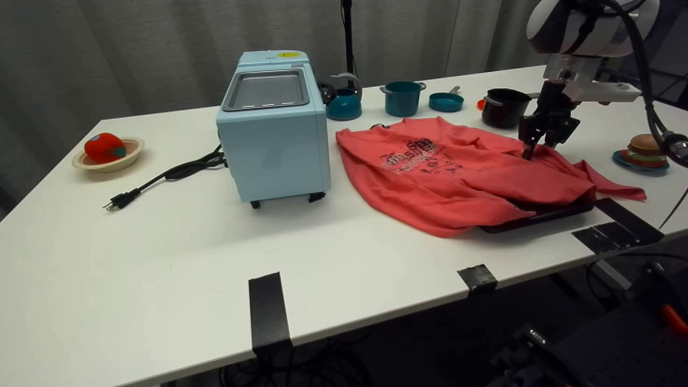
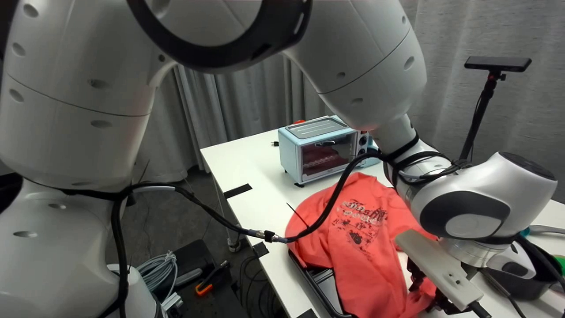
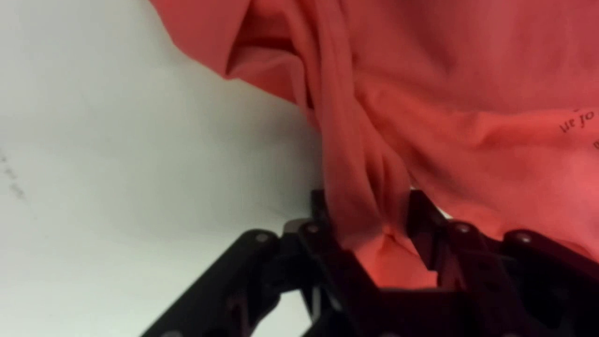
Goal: Fold the shirt
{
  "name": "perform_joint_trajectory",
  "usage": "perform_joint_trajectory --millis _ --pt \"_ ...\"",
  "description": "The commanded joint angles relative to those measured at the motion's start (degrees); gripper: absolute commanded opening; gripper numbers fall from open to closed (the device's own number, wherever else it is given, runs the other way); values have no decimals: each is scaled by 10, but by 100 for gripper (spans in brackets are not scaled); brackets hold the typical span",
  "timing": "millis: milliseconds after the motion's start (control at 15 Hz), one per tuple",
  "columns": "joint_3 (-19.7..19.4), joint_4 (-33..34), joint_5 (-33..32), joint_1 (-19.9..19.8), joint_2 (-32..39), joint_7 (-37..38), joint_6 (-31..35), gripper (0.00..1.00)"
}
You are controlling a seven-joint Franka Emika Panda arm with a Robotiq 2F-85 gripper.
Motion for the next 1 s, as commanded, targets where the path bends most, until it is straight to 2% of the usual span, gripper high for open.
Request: perform_joint_trajectory --millis 0,133,200,467,933 --pt "6 5 -3 -8 -18 -10 4 17" --pt "2 8 -7 -5 -33 -4 -5 1" --pt "1 11 -9 -4 -38 -3 -9 0" --pt "10 13 0 3 -73 -5 -16 1" --pt "67 7 69 23 -108 -22 -8 1"
